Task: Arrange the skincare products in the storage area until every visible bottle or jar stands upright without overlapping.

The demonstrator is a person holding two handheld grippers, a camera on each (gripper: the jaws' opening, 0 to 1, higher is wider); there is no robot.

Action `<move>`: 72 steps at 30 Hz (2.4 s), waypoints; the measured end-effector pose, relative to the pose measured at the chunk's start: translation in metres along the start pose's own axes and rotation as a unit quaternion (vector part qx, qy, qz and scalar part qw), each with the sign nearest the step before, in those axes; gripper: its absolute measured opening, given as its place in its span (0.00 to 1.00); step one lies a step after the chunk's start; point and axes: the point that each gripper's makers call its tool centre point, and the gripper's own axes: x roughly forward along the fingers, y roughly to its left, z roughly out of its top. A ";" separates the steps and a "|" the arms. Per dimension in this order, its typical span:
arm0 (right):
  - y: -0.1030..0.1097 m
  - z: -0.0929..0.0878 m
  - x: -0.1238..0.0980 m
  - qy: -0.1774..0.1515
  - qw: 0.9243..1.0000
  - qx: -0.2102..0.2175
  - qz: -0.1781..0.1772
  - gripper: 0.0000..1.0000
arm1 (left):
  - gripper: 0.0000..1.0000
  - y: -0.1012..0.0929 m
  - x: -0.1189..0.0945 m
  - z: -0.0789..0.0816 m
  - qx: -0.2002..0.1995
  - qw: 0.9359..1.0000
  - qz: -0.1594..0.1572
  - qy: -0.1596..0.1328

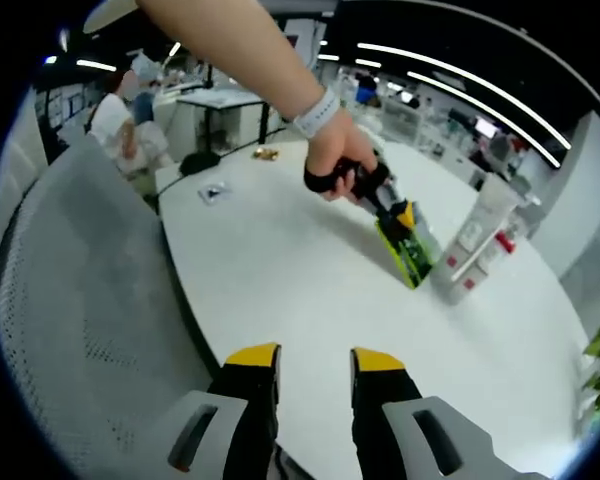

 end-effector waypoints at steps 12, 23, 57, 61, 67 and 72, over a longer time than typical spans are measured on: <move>-0.001 -0.001 0.000 0.002 1.000 -0.005 -0.003 0.27 | 0.44 -0.010 0.005 -0.008 0.229 0.971 0.052 0.044; -0.002 -0.002 0.000 0.006 1.000 -0.010 -0.007 0.28 | 0.57 0.007 -0.001 -0.018 0.356 0.924 0.112 0.086; 0.007 0.001 0.002 0.004 0.999 -0.034 0.012 0.30 | 0.65 0.120 -0.252 -0.050 0.555 0.802 0.089 0.204; 0.007 0.000 0.002 0.009 0.999 -0.039 0.013 0.30 | 0.65 0.130 -0.255 -0.059 0.586 0.772 0.070 0.238; 0.010 0.001 0.003 0.008 0.999 -0.044 0.018 0.31 | 0.64 0.152 -0.260 -0.073 0.644 0.694 0.063 0.316; 0.010 0.001 0.003 0.008 0.999 -0.045 0.018 0.31 | 0.64 0.162 -0.262 -0.089 0.655 0.665 0.045 0.355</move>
